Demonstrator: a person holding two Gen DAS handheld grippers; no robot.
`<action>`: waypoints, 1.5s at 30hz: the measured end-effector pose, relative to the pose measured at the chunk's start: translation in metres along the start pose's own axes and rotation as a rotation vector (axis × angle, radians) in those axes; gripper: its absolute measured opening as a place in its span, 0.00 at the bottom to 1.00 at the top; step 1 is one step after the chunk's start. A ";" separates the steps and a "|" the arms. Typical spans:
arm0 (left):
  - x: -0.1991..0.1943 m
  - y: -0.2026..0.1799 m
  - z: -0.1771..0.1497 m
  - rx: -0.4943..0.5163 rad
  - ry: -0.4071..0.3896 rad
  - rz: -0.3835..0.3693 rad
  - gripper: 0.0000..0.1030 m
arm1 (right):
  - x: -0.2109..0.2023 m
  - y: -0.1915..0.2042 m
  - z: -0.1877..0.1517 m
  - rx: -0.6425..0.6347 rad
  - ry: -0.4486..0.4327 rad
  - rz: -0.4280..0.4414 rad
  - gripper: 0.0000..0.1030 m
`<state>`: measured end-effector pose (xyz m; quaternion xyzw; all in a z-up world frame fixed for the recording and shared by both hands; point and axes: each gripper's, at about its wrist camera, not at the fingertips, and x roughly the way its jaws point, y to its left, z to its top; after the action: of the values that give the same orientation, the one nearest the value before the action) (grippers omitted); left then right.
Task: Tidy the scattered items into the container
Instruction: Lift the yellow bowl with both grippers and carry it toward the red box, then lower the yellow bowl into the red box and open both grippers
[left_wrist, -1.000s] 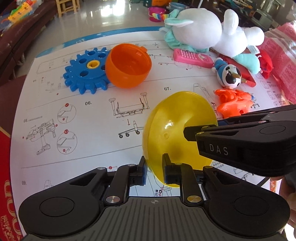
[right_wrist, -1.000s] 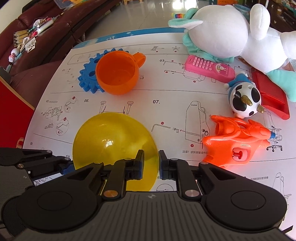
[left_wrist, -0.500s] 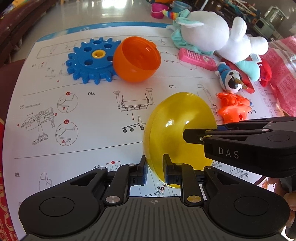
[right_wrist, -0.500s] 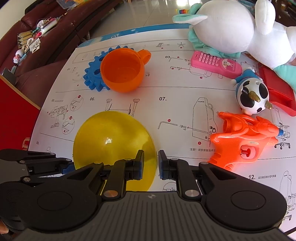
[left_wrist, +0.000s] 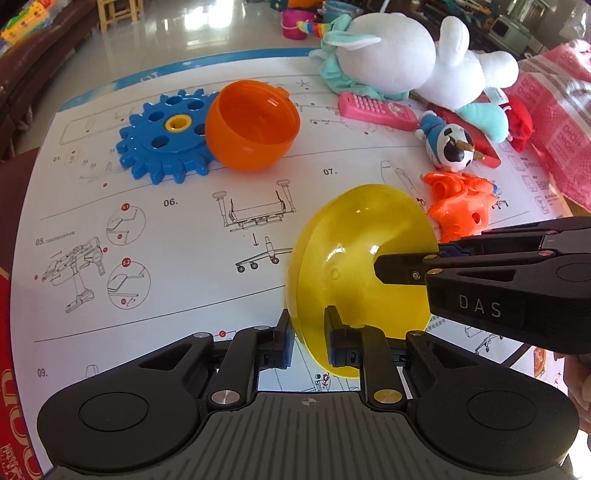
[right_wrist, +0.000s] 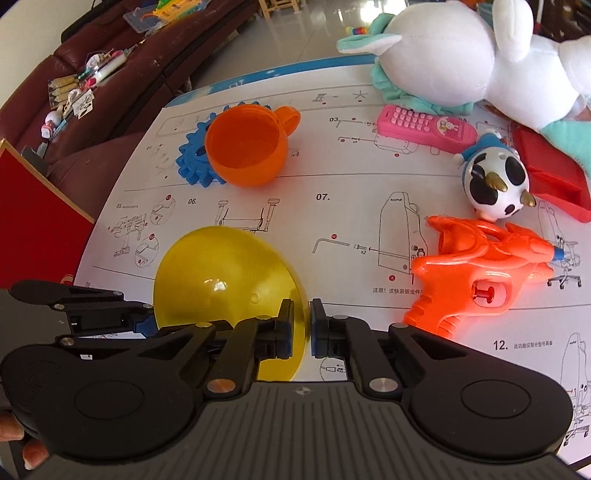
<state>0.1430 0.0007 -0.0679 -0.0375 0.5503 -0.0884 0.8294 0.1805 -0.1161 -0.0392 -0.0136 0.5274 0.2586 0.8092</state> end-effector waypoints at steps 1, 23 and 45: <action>0.000 -0.001 0.000 0.001 0.001 0.005 0.16 | 0.000 0.001 0.000 -0.003 -0.001 -0.006 0.11; -0.085 -0.022 -0.040 0.017 -0.092 0.108 0.07 | -0.067 0.043 -0.017 -0.034 -0.016 0.030 0.09; -0.263 0.011 -0.123 -0.070 -0.312 0.244 0.08 | -0.176 0.186 -0.032 -0.385 -0.169 0.153 0.09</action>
<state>-0.0686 0.0647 0.1202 -0.0127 0.4184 0.0389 0.9073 0.0180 -0.0360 0.1449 -0.1059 0.3980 0.4152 0.8111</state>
